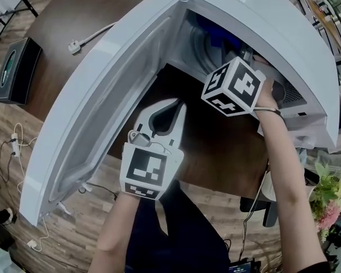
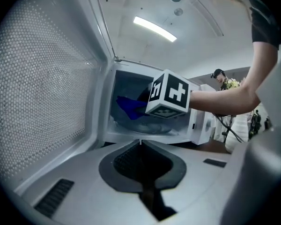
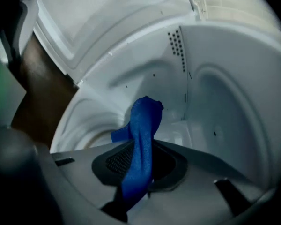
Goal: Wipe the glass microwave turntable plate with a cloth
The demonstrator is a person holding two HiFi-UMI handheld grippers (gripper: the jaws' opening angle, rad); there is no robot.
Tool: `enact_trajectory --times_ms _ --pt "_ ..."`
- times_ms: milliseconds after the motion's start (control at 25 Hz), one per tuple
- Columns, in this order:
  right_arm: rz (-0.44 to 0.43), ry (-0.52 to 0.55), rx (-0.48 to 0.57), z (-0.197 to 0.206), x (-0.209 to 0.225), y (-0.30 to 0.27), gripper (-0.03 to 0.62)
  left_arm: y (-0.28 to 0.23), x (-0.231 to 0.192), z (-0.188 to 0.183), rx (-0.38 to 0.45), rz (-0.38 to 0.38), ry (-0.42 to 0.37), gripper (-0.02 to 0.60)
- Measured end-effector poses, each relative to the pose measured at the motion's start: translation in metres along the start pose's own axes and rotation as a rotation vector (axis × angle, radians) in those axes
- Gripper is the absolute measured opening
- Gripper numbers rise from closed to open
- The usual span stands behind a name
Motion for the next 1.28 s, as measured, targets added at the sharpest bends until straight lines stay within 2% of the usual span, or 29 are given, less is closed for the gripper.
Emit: enact_trajectory --times_ms 120,320,560,840,1000,1280 --pt "-0.050 0.021 0.042 -0.019 -0.015 0.009 0.075 0.003 -0.003 0.004 -0.010 -0.013 0.008 0.014" --pt "-0.141 0.099 0.021 -0.024 -0.049 0.004 0.075 0.005 -0.002 0.009 -0.019 -0.020 0.014 0.014" --pt "-0.130 0.224 -0.042 -0.017 -0.053 -0.008 0.074 0.006 -0.001 0.011 -0.024 -0.019 0.003 0.014" --pt "-0.179 0.259 -0.119 0.011 -0.063 -0.017 0.074 0.006 -0.001 0.009 -0.021 -0.024 0.002 0.014" --pt "-0.156 0.327 -0.174 0.022 -0.050 -0.015 0.074 0.006 0.000 0.007 -0.018 -0.016 -0.005 0.014" --pt "-0.178 0.390 -0.292 0.057 -0.047 -0.017 0.072 0.009 0.000 0.007 -0.015 -0.012 0.000 0.014"
Point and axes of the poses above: the fingertips, and each gripper's own axes: y backward along the fingers, x to its right, z out of its underside, the point moved 2 cm from there along y, backward along the fingers, and after that the axes turned 4 degrees about -z, right-handed, at the moved point
